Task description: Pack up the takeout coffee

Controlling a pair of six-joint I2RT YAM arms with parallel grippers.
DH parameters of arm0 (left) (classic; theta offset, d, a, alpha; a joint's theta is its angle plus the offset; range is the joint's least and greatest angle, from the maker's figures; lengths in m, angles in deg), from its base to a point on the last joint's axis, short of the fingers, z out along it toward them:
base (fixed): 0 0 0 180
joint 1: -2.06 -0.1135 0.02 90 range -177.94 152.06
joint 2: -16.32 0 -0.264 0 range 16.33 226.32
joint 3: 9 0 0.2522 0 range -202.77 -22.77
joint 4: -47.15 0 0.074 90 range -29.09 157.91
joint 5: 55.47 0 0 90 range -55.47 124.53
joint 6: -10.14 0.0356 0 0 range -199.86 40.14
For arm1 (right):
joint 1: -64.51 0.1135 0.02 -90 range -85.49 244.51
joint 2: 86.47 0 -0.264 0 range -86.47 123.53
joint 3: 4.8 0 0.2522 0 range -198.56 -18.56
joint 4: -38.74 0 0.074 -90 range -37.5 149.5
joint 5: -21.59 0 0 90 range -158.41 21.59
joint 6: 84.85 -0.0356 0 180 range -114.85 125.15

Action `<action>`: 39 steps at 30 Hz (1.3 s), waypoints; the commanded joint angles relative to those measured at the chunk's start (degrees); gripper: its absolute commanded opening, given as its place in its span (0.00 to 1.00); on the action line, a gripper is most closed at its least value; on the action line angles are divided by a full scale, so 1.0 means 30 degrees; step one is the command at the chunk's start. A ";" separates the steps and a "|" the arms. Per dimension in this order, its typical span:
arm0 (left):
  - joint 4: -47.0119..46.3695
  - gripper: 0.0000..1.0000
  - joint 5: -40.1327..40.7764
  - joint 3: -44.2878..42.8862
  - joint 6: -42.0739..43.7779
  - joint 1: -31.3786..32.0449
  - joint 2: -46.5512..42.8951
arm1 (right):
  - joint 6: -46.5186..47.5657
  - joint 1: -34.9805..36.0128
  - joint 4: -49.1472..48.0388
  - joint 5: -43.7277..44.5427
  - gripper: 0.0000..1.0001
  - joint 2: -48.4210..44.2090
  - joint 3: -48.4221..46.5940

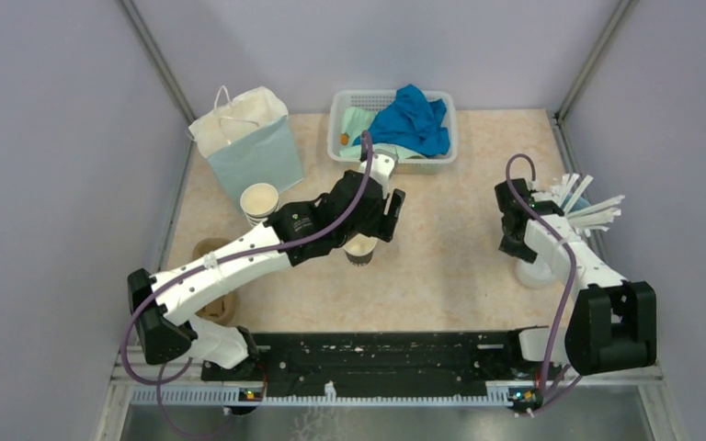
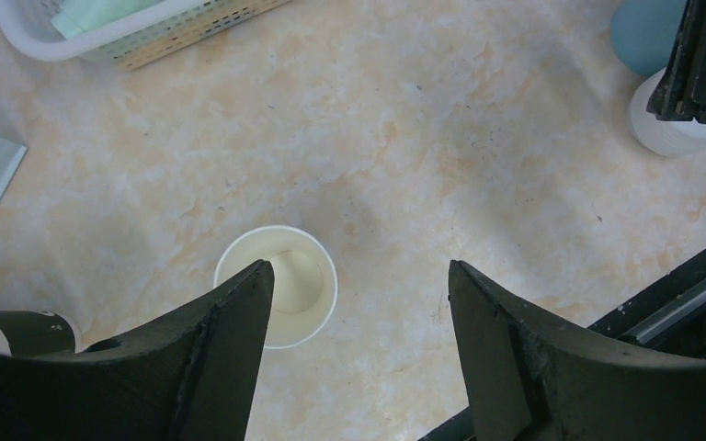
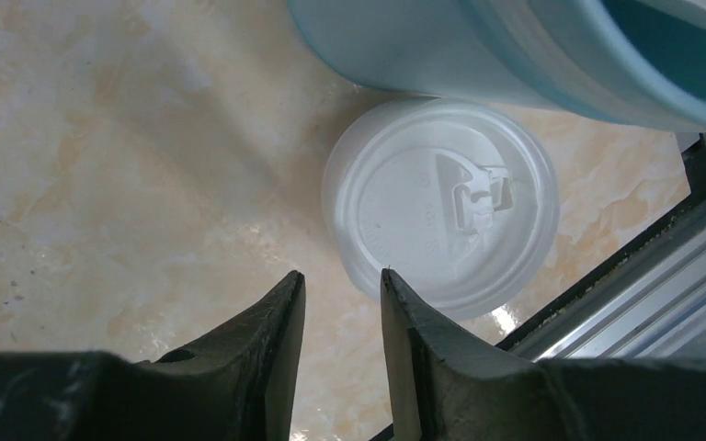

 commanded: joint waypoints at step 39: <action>-0.0249 0.78 0.0821 -0.0882 0.1149 -0.0324 -0.0828 | 0.0037 -0.1169 -0.0974 0.0490 0.00 -0.1491 0.0265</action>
